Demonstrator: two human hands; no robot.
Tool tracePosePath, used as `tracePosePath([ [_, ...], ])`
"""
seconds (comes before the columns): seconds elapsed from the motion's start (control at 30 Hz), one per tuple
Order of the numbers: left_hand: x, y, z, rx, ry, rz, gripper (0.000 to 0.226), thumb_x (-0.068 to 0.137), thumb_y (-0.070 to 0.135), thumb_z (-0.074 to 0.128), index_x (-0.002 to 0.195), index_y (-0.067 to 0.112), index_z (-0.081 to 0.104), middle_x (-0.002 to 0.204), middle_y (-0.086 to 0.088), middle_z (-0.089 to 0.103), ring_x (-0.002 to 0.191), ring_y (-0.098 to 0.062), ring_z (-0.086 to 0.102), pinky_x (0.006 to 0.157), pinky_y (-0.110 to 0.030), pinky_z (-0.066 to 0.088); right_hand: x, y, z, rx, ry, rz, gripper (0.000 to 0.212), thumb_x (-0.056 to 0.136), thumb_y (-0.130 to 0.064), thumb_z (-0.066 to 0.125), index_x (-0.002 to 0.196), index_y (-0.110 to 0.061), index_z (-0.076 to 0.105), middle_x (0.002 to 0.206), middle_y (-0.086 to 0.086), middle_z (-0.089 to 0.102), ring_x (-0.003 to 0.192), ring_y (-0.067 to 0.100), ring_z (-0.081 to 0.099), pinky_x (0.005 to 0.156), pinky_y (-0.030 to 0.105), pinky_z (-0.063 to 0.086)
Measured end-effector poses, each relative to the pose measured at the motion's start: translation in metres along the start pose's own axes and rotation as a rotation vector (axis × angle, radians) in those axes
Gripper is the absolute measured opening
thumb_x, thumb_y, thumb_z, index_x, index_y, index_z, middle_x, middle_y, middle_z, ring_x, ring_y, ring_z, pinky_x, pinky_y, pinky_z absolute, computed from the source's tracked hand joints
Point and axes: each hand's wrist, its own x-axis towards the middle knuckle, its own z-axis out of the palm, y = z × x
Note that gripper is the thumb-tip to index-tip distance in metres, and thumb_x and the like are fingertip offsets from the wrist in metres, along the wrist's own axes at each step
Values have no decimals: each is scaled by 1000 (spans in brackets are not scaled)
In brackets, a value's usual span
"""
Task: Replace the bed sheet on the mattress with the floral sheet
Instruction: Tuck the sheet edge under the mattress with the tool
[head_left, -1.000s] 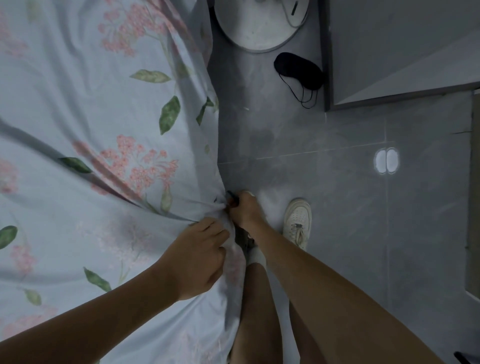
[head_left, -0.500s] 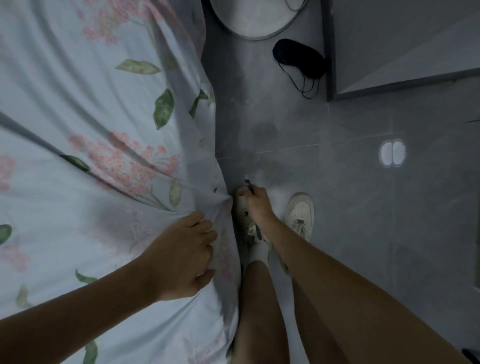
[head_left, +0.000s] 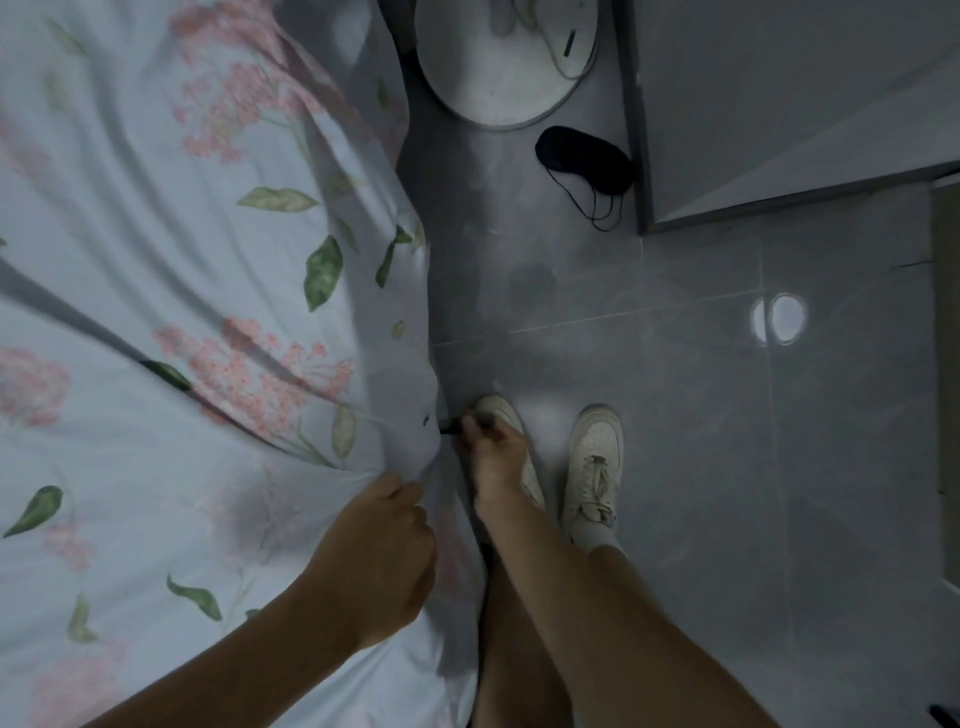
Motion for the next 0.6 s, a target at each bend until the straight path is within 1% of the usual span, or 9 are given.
tracePosePath([
  [0.07,0,-2,1,-20,40,6,35,77,38,74,51,23,57,50,4,48,61,-19,40,70,-39,38,-4,13,28,-45,-109,0,7,90,-7,74,86,-3,77,87,19,76,81,26,71,77,42,59],
  [0.1,2,-4,2,-33,37,4,35,73,38,77,49,22,56,50,4,48,60,-19,39,69,-38,40,-3,17,36,-26,-147,11,8,90,-7,72,85,-4,77,86,19,76,81,26,70,77,43,59],
  [0.17,7,-6,1,-20,8,14,30,83,39,68,59,21,64,58,3,55,68,-20,48,77,-39,41,10,16,33,-96,-94,-42,9,90,-13,72,86,-7,77,85,13,77,83,30,73,80,48,61],
  [0.23,13,-5,7,1,-31,-5,37,99,37,47,80,19,72,74,1,61,85,-24,52,89,-42,34,26,5,9,-144,9,-112,9,88,-20,73,82,-15,76,82,6,76,83,31,73,82,52,61],
  [0.3,20,-6,7,12,-51,-22,43,104,37,39,91,16,74,82,-1,64,93,-26,52,94,-43,34,34,-17,-18,-62,78,-98,13,94,-12,71,82,-17,73,81,4,74,84,28,71,87,50,60],
  [0.4,25,-9,7,-17,-78,-28,45,106,38,38,101,14,75,92,-2,67,102,-27,52,101,-43,33,34,-52,-40,6,40,-108,17,100,-3,64,88,-13,71,90,7,73,93,27,72,87,41,62],
  [0.47,27,-15,2,-57,-19,-9,43,102,39,41,100,16,78,94,-1,67,102,-26,54,105,-42,31,34,-71,-39,13,30,-151,18,101,-2,61,89,-11,70,91,7,72,95,25,71,88,40,61],
  [0.53,26,-25,-6,-69,119,24,34,92,36,50,89,20,79,93,1,67,99,-24,58,109,-42,29,31,-91,-32,-47,24,-223,18,102,-7,59,91,-17,70,92,3,71,95,25,70,91,42,60],
  [0.6,26,-42,-22,-116,246,-11,28,87,35,54,95,23,78,106,-1,67,109,-25,59,112,-44,30,32,-108,-22,-123,-28,-275,19,105,-11,54,98,-20,69,95,1,70,92,27,71,87,39,60],
])
